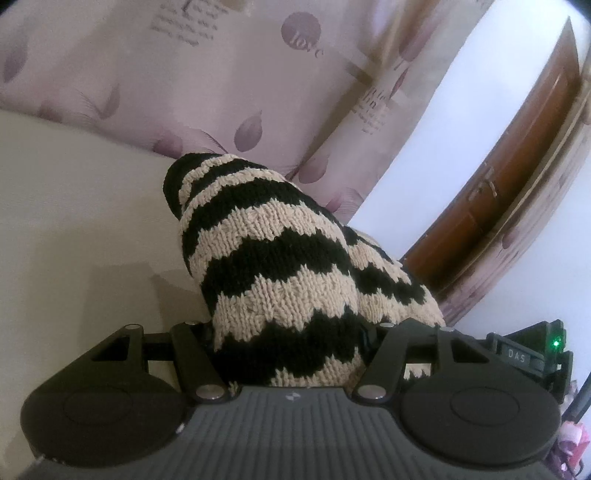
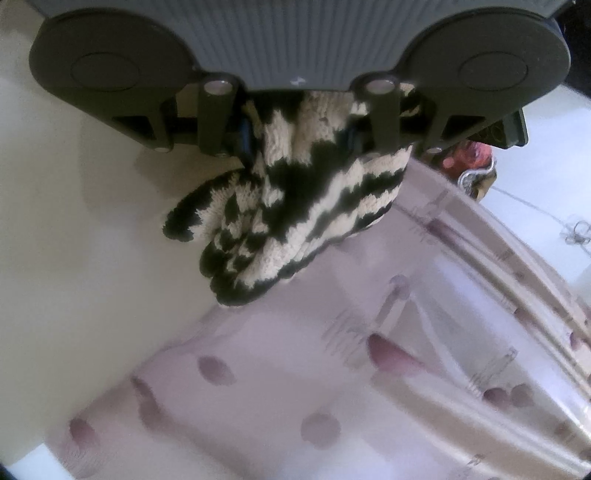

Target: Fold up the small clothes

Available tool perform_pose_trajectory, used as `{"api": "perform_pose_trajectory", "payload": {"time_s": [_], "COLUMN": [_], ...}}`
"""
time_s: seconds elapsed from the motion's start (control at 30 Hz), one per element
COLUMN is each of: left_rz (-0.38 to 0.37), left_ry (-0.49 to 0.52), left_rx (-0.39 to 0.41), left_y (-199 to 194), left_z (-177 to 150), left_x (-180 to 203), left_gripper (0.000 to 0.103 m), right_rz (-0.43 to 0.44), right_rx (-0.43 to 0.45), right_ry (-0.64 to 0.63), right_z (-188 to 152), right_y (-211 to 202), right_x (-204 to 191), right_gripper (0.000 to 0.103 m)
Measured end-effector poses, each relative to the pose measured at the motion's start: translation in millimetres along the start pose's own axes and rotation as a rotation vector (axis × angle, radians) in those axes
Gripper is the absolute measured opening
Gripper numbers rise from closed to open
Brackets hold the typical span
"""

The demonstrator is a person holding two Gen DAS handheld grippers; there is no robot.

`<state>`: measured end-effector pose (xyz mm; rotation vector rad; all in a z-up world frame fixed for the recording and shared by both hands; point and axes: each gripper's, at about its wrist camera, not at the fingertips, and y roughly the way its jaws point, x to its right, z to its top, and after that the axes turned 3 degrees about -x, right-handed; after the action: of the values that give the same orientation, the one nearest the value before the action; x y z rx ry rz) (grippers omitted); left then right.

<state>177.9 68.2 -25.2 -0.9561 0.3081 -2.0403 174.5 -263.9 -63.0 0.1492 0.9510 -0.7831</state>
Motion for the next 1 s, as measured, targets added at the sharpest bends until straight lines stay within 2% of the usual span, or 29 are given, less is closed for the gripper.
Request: {"api": "perform_pose_trajectory", "payload": {"time_s": [0.2,0.43,0.6,1.0], "left_rz": [0.027,0.071,0.082,0.112], "left_ry": [-0.008,0.041,0.053,0.063], "left_rx": [0.014,0.040,0.029,0.016], "left_y": [-36,-65,-71,-61], "left_z": [-16,-32,-39,-53], "left_x": [-2,-8,-18,-36], "left_gripper": [0.062,0.062,0.062,0.062], "right_rz": [0.018,0.029,0.027,-0.019], "right_rx": [-0.013,-0.029,-0.042,-0.065], "right_ry": [-0.007,-0.016,-0.008,0.010], "right_z": [-31,-59,-73,-80], "right_y": [4,12,16,32], "right_x": [-22,-38,-37,-25], "right_gripper": [0.043,0.043,0.043,0.043]}}
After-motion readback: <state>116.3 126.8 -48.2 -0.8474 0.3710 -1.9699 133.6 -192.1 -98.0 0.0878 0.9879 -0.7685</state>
